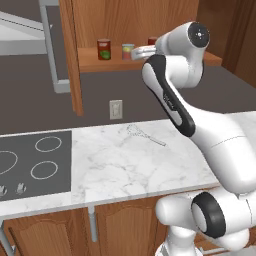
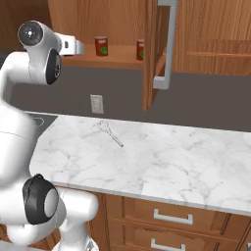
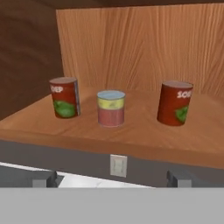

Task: Stack two cans on top of the other two cans in the cabinet.

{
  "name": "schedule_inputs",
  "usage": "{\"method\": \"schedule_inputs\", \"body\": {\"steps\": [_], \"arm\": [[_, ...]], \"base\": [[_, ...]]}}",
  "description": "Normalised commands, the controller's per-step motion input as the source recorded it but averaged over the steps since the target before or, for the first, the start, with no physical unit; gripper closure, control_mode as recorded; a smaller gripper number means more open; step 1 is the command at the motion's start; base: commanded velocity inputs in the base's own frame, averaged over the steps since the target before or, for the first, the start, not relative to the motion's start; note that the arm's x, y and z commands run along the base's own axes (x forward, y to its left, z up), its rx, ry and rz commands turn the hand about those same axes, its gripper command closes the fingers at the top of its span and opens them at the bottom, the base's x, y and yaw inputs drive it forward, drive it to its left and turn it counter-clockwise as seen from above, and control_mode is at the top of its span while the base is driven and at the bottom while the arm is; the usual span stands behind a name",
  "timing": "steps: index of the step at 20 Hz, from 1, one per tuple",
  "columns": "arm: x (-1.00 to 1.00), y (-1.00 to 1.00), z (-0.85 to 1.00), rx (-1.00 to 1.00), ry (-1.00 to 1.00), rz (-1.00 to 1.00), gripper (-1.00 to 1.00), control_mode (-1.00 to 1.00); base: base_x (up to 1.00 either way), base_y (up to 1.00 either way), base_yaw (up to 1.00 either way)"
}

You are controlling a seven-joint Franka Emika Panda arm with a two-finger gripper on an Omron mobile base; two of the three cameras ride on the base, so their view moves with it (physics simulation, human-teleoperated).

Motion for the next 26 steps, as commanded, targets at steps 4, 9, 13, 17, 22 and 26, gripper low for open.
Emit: {"method": "schedule_inputs", "body": {"steps": [4,9,13,17,22,26], "arm": [[0.37,0.09,0.00,0.00,0.13,0.00,-1.00,-1.00],[0.31,0.11,-0.01,0.00,0.10,0.00,-1.00,-1.00],[0.26,0.07,-0.03,0.00,0.02,0.03,-1.00,-1.00],[0.19,0.06,-0.15,0.00,-0.02,0.04,-1.00,-1.00],[0.28,0.03,-0.16,0.00,-0.02,0.04,-1.00,-1.00],[0.24,0.04,-0.07,0.00,-0.05,0.04,-1.00,-1.00]], "base": [[0.00,0.00,0.00],[0.00,0.00,0.00],[0.00,0.00,0.00],[0.00,0.00,0.00],[0.00,0.00,0.00],[0.00,0.00,0.00]]}}
